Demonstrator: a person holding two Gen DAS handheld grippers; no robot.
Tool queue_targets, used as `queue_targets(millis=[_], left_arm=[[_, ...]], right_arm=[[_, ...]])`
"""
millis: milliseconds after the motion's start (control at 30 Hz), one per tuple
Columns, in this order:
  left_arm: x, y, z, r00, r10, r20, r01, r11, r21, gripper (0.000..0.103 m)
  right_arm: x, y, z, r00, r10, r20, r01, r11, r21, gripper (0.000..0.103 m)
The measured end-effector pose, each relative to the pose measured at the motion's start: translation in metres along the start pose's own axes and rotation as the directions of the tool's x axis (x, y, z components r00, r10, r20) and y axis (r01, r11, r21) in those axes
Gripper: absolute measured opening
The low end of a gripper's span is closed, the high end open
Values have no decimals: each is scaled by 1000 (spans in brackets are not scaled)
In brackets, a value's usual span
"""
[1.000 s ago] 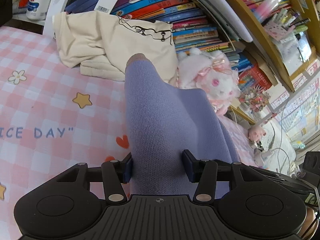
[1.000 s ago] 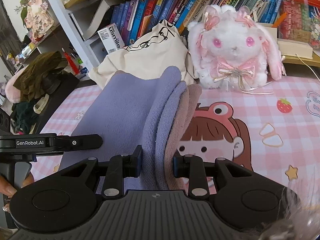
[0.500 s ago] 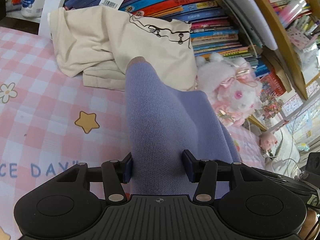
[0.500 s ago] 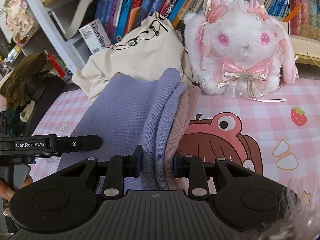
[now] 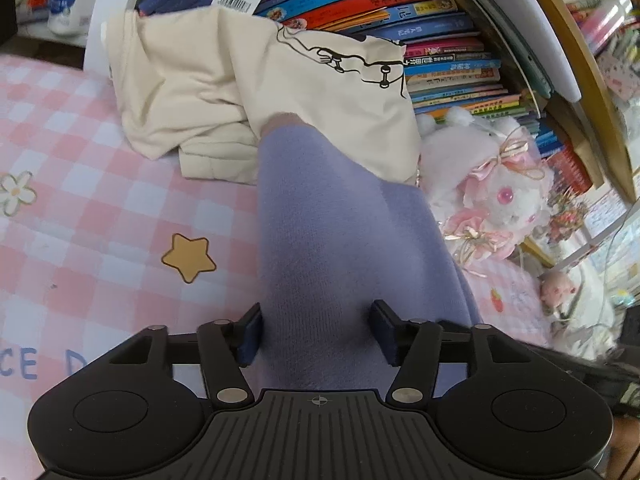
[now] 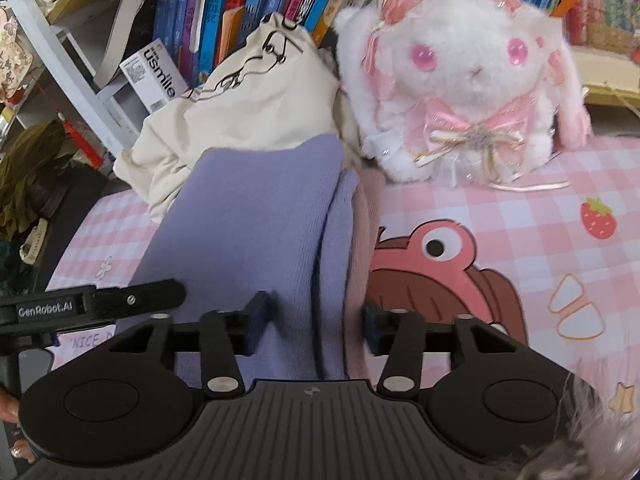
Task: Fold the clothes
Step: 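Carry the folded sweater with both grippers toward the beige cloth bag, then lower the sweater beside the beige bag and open both grippers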
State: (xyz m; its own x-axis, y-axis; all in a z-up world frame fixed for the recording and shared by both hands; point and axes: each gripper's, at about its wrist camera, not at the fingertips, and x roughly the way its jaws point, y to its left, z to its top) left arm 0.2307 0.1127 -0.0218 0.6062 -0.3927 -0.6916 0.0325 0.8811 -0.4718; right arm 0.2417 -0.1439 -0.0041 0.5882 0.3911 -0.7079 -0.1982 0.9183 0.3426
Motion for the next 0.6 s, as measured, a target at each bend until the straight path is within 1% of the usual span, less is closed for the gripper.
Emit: queue_targets(millis=[33,167,267,333,367,433,500,533,600], left_arm=[[-2,-2,-1,1000,12,5,-12,1000,16,60],[-15,-12,-8,998,50,39,-53,997,64,62],[-27,-23,-21,993,86,80,-95,989,110,69],[-35,-31,-31,988,109,105,-124,982,145,71],[-39,-36,-37,986,120,116,-138,977,164,72],[-46,-44,-47,981,141,135,-167,966,199,78],[-52,-51,-60,974,163,158,-196,955,223,82],[-55,-55,-66,970,174,169,-210,951,227,84],[-62,-61,-79,962,195,192,-235,947,219,85]], right_arm=[[-3,0,0,1000,-5,11,5,1000,-2,66],[-16,1,-5,999,-10,49,12,999,-36,70],[-27,3,-15,996,-30,81,36,996,-85,73],[-36,5,-24,994,-41,104,52,993,-108,76],[-41,5,-30,992,-47,117,61,991,-119,79],[-50,6,-43,986,-72,148,93,985,-146,85],[-59,8,-56,978,-96,183,128,978,-168,88],[-63,7,-63,975,-106,194,140,974,-175,89],[-71,5,-74,972,-124,198,160,971,-178,91]])
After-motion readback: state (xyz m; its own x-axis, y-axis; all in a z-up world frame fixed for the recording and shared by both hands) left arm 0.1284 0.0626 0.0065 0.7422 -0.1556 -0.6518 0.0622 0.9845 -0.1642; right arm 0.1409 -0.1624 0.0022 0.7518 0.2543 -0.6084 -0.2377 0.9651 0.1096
